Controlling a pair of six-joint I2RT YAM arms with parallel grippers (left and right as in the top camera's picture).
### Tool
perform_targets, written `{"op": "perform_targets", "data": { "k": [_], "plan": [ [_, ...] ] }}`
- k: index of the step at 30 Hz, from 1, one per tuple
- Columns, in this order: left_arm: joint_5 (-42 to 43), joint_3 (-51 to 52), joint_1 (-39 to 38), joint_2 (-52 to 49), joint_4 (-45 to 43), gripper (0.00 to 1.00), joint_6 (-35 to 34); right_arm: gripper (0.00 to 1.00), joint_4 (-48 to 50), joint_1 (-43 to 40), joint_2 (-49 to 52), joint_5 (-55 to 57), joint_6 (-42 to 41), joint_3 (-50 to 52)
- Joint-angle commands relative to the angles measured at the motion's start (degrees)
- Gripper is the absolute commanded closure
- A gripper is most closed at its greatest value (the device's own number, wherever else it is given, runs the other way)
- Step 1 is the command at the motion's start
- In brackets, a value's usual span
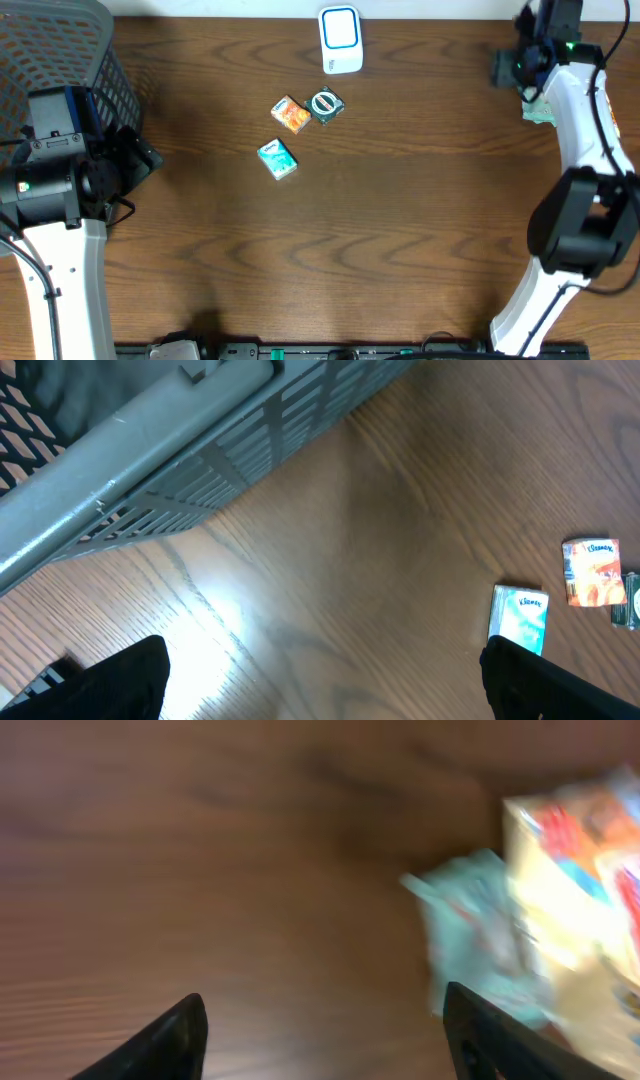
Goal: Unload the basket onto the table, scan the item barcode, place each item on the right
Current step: 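Carry the packet to the upper right and release it by the yellow bag, then move the right gripper to the teal Kleenex packet and grasp it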
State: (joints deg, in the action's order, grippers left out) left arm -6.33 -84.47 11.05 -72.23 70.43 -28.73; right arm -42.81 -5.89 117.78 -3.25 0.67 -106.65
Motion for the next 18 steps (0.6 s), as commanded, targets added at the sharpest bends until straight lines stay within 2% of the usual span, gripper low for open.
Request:
{"op": "perform_targets", "data": {
  "k": [1, 4, 8, 10, 12, 18],
  "plan": [
    [-0.17, -0.13, 0.20, 0.00, 0.07, 0.02, -0.52, 0.34, -0.24, 3.74, -3.67, -16.15, -7.67, -0.17],
    [-0.17, -0.13, 0.20, 0.00, 0.07, 0.02, -0.52, 0.35, -2.08, 7.13, -3.45, -26.27, -12.46, -0.15],
    [-0.17, -0.13, 0.20, 0.00, 0.07, 0.03, -0.52, 0.40, -5.09, 13.51, -2.97, -28.72, -13.88, 0.39],
    [-0.17, -0.13, 0.20, 0.00, 0.07, 0.02, -0.52, 0.39, -4.96, 17.68, -2.49, -26.88, -13.88, 1.20],
    [-0.17, -0.13, 0.20, 0.00, 0.07, 0.02, -0.52, 0.32, -4.72, 22.25, -1.51, -23.19, -13.88, 1.55],
    [-0.17, -0.13, 0.20, 0.00, 0.04, 0.03, -0.52, 0.31, -3.61, 32.54, 1.88, -10.84, -13.92, 1.55]
  ]
}}
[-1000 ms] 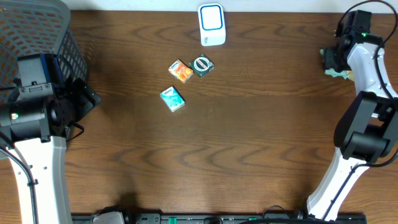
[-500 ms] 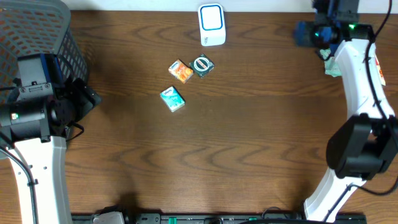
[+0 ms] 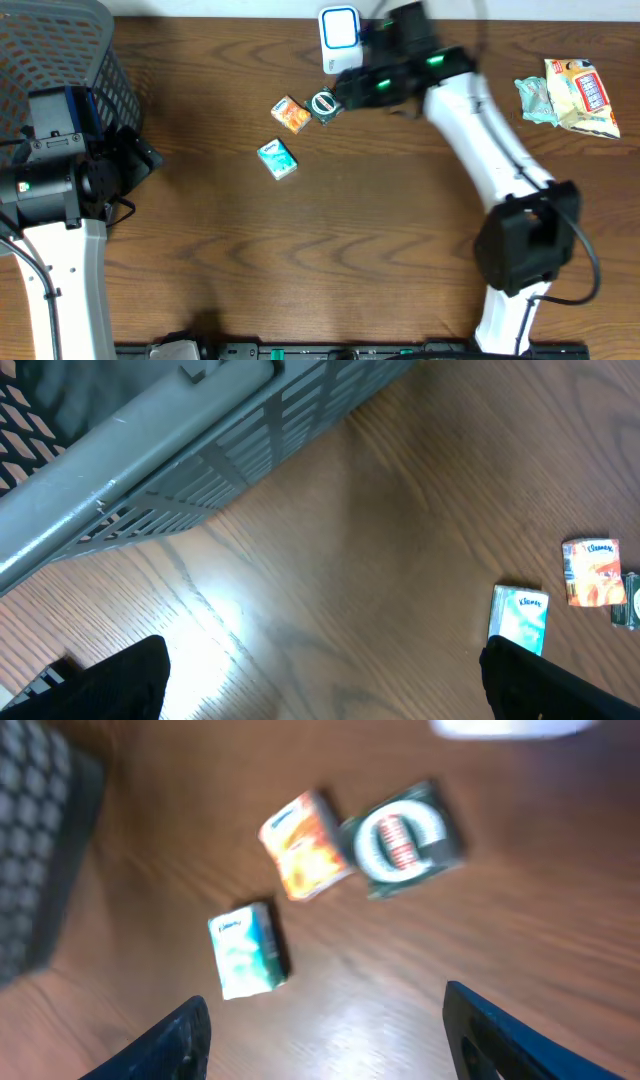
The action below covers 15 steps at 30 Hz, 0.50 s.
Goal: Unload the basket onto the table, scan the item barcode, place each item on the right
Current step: 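Move the right gripper to the teal Kleenex packet and grasp it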
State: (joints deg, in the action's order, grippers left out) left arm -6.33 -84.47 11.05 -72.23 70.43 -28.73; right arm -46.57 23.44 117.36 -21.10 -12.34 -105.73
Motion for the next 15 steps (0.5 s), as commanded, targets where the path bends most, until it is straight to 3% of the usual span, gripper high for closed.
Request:
{"op": "perform_targets", "data": {
  "k": [1, 9, 15],
  "plan": [
    [-0.17, -0.13, 0.20, 0.00, 0.07, 0.02, -0.52, 0.31, 0.52, 4.70, 3.02, 8.00, -0.92, 0.63],
    [-0.17, -0.13, 0.20, 0.00, 0.07, 0.02, -0.52, 0.26, 3.98, 13.86, 8.83, 12.61, -0.94, 0.63],
    [-0.17, -0.13, 0.20, 0.00, 0.04, 0.02, -0.52, 0.37, 4.87, 17.05, 9.29, 12.61, -4.28, 0.63]
  ]
}}
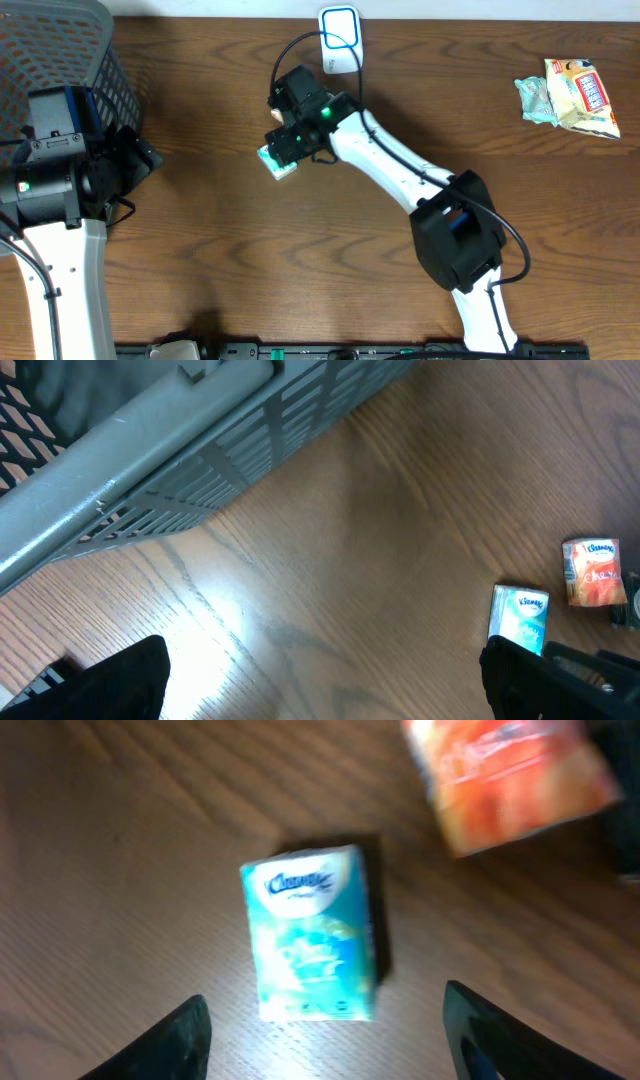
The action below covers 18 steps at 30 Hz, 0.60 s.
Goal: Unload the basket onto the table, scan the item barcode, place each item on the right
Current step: 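Move the right gripper to the teal Kleenex packet and grasp it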
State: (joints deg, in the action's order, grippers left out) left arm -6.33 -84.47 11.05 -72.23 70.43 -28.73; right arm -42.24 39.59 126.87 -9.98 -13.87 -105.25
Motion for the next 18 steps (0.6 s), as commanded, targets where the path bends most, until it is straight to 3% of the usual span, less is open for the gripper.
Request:
{"op": "perform_targets", "data": {
  "k": [1, 4, 18],
  "plan": [
    [-0.17, -0.13, 0.20, 0.00, 0.07, 0.02, -0.52, 0.42, 0.79, 1.16, -0.22, 1.49, -3.67, 0.15],
    [-0.17, -0.13, 0.20, 0.00, 0.07, 0.02, -0.52, 0.53, 1.09, 1.60, -0.22, 1.51, -5.42, 0.15],
    [-0.17, -0.13, 0.20, 0.00, 0.07, 0.02, -0.52, 0.71, 4.76, 3.76, 0.46, 1.55, -7.32, 0.20]
  ]
}}
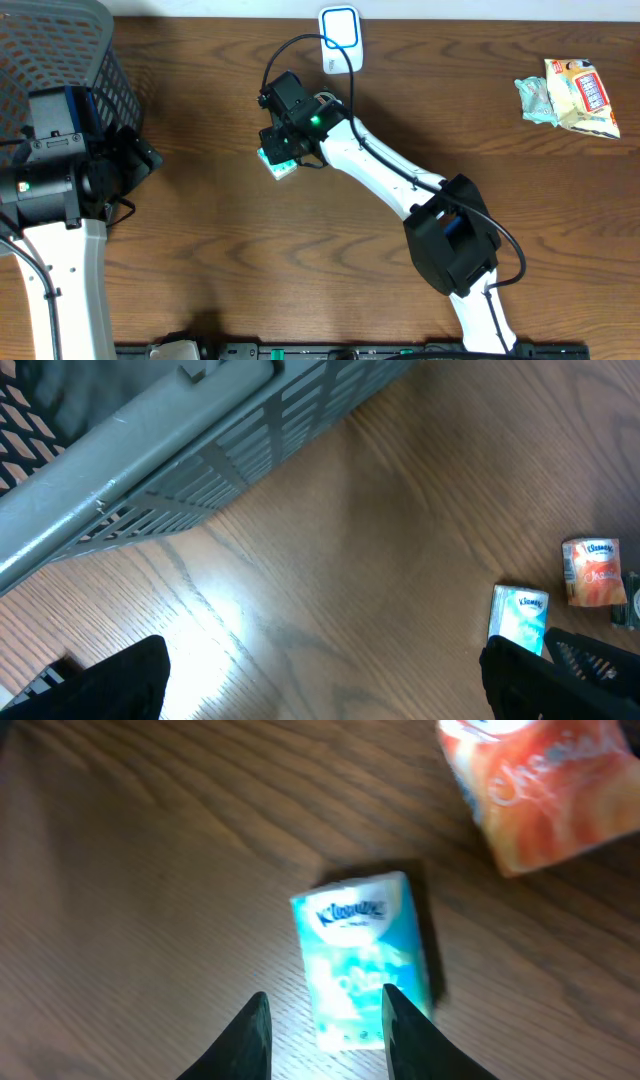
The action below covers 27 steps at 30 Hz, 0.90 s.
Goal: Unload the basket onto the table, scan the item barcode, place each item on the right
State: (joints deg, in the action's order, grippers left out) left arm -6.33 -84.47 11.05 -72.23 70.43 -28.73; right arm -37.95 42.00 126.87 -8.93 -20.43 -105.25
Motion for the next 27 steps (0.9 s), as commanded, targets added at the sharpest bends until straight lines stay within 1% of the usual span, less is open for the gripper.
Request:
{"op": "perform_targets", "data": {
  "k": [1, 5, 8, 13, 15, 17, 23, 27],
  "plan": [
    [-0.17, -0.13, 0.20, 0.00, 0.07, 0.02, -0.52, 0.71, 0.76, 1.62, 0.85, 0.63, -0.76, 0.22],
    [-0.17, -0.13, 0.20, 0.00, 0.07, 0.02, -0.52, 0.69, 0.96, 2.73, 3.13, 4.46, -0.79, 0.22],
    [-0.17, -0.13, 0.20, 0.00, 0.04, 0.02, -0.52, 0.69, 1.09, 3.06, 5.35, 4.55, -1.44, 0.22],
    [-0.17, -0.13, 0.20, 0.00, 0.07, 0.02, -0.52, 0.75, -0.17, 2.69, 7.74, 4.76, -2.51, 0.22],
    [-0.17, -0.13, 0.20, 0.00, 0.07, 0.02, -0.52, 0.77, -1.99, 2.56, 7.74, 6.23, -2.51, 0.22],
    [-0.17, -0.13, 0.20, 0.00, 0.07, 0.02, -0.52, 0.77, -4.39, 2.27, 7.48, 7.82, -2.73, 0.17],
    [-0.17, -0.13, 0.20, 0.00, 0.07, 0.02, -0.52, 0.74, -12.79, 0.48, 4.72, 9.44, -3.28, 0.15],
    [-0.17, -0.13, 0.20, 0.00, 0.07, 0.02, -0.52, 0.72, -18.80, -0.55, 1.36, 11.08, -1.62, 0.15]
  ]
}}
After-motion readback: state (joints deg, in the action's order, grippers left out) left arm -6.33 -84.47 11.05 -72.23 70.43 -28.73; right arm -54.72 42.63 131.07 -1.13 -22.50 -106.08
